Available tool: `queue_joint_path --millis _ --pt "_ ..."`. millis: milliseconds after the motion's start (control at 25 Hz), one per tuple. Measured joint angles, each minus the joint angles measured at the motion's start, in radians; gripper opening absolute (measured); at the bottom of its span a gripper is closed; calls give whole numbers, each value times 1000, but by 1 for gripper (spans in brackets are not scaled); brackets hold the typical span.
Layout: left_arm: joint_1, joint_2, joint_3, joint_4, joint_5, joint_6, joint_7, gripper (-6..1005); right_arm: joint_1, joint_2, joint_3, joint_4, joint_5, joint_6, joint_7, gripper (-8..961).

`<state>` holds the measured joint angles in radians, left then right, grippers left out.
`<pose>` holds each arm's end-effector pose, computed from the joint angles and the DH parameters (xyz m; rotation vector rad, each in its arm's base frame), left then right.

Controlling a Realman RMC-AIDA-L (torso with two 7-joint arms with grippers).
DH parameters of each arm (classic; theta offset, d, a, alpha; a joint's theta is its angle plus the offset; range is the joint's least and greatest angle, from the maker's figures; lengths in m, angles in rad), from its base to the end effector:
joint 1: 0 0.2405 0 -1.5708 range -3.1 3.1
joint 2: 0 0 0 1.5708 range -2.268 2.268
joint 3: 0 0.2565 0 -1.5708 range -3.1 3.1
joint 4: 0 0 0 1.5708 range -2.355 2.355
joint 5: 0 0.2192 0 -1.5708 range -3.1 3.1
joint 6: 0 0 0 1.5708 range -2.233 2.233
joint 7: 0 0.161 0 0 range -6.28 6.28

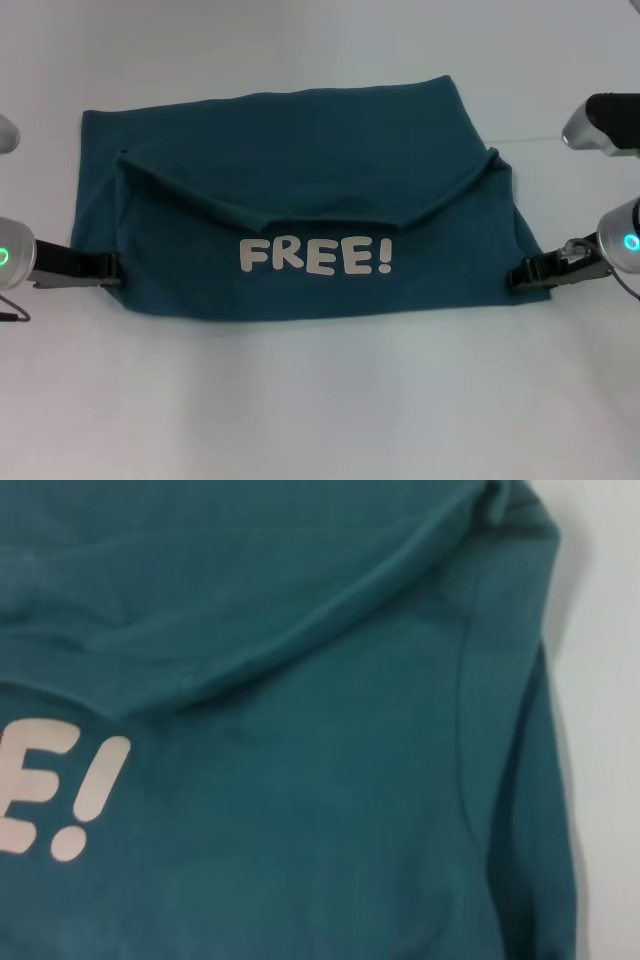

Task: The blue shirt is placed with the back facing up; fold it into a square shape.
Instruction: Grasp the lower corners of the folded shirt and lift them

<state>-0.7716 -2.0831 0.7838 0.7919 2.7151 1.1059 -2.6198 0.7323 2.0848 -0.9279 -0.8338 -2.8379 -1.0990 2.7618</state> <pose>-0.2742 0.4391 0.0033 -2.0388 -1.5070 0.0123 0.2899 0.4292 0.0031 -1.9623 1.4794 -0.2087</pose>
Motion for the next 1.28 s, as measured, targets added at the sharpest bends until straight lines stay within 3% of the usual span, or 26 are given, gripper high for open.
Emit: queue_joint_path --millis 200,400,720,1040,1280 --pt "0 0 0 0 0 1 0 51 13 0 -4 16 2 8 -17 519" --pt "0 0 0 0 0 3 1 51 16 1 -5 16 8 16 -33 278" --pt "2 -1 -5 -3 -16 4 22 52 18 1 -3 16 48 4 -82 57" --pt "19 20 -8 5 -43 82 44 51 14 -7 -3 -20 56 -124 -131 41" --pt "75 38 -23 45 -33 263 42 50 -15 0 -6 -114 35 -295 -198 41"
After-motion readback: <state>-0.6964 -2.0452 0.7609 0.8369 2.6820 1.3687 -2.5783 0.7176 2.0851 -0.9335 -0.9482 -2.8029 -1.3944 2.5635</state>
